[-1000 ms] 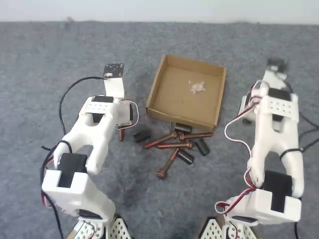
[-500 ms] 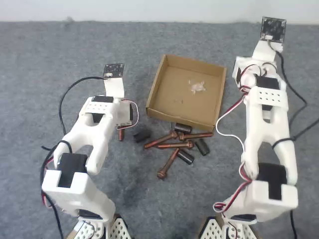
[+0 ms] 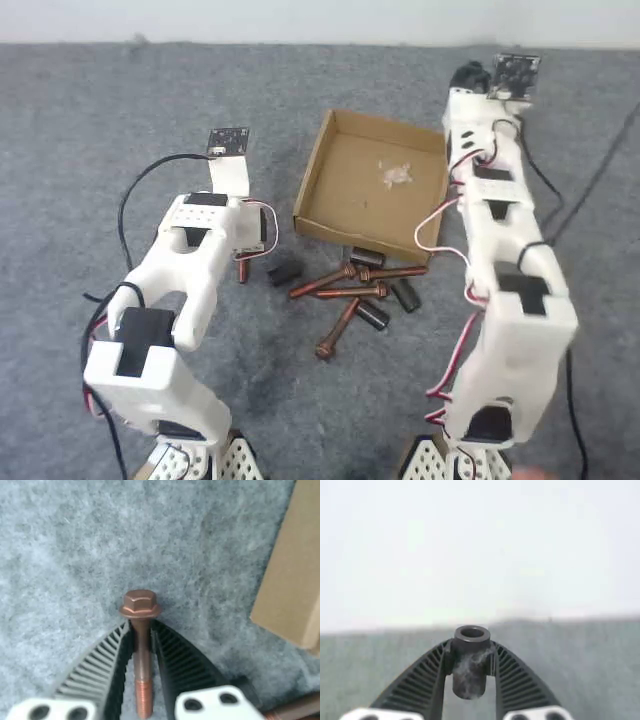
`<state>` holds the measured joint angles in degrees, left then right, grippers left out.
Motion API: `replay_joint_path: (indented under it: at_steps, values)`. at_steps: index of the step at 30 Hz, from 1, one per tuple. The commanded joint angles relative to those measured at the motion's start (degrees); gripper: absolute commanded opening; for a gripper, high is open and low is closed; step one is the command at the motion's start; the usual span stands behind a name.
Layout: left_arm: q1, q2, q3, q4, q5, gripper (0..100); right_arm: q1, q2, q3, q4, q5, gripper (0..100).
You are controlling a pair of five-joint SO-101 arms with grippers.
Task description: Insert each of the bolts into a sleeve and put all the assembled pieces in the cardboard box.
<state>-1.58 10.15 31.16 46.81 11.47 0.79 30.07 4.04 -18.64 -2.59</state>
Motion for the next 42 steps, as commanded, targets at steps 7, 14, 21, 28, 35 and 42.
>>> replay_joint_path:
  at_steps: [7,14,21,28,35,42]
  values:
    - [-0.26,-2.2,-2.15,-0.09,-0.44,1,0.66,11.12,-13.98,-14.81,0.97,0.6]
    - [-0.26,-2.2,-2.15,-0.09,-0.44,1,0.31,3.3,4.84,-27.56,0.88,0.6]
    - [-0.26,-2.2,-2.15,-0.09,-0.44,1,-0.75,0.57,23.82,-48.04,0.97,0.6]
    - [-0.26,-2.2,-2.15,-0.09,-0.44,1,-1.01,0.75,39.56,-65.36,0.97,0.6]
    - [-0.26,-2.2,-2.15,-0.09,-0.44,1,-3.03,0.22,53.36,-79.08,0.88,0.6]
    - [-0.26,-2.2,-2.15,-0.09,-0.44,1,-4.88,-1.63,62.59,-82.24,0.88,0.6]
